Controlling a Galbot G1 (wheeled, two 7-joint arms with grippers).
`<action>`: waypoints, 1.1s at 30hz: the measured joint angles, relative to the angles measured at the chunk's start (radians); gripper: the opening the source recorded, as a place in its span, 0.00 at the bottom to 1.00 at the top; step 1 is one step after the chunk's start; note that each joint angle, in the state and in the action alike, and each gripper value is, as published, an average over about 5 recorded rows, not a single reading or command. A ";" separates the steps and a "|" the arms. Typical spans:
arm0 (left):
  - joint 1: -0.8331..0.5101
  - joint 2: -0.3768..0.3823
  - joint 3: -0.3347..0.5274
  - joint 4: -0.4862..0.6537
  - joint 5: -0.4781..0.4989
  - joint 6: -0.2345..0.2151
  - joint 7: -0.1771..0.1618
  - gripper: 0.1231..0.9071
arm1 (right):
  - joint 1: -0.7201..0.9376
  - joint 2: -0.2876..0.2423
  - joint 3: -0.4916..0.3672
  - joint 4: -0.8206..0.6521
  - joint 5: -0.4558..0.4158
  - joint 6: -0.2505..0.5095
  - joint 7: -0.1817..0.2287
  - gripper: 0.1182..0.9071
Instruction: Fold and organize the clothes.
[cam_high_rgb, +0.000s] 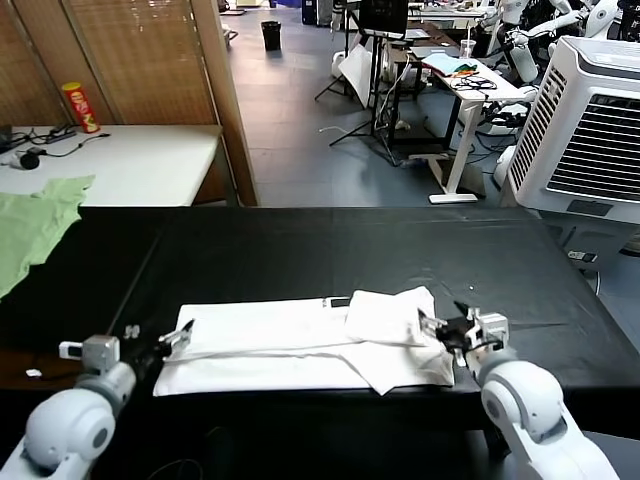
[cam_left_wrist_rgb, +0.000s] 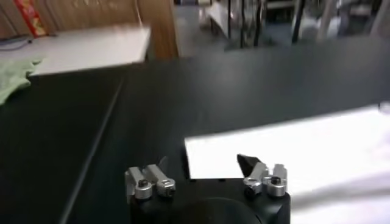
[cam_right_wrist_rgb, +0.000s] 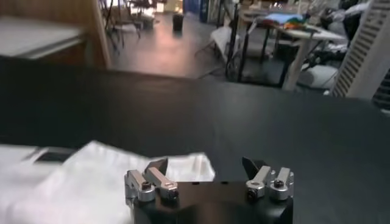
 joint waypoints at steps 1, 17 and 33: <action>-0.022 -0.009 0.008 0.018 -0.007 -0.001 0.000 0.86 | 0.015 0.011 -0.006 -0.023 -0.004 0.007 -0.001 0.86; -0.159 -0.087 0.061 0.220 -0.043 0.001 0.010 0.76 | 0.083 0.115 -0.025 -0.208 -0.028 0.038 0.000 0.72; -0.170 -0.116 0.080 0.246 0.101 -0.052 0.074 0.00 | 0.035 0.182 -0.003 -0.183 -0.115 0.075 0.072 0.02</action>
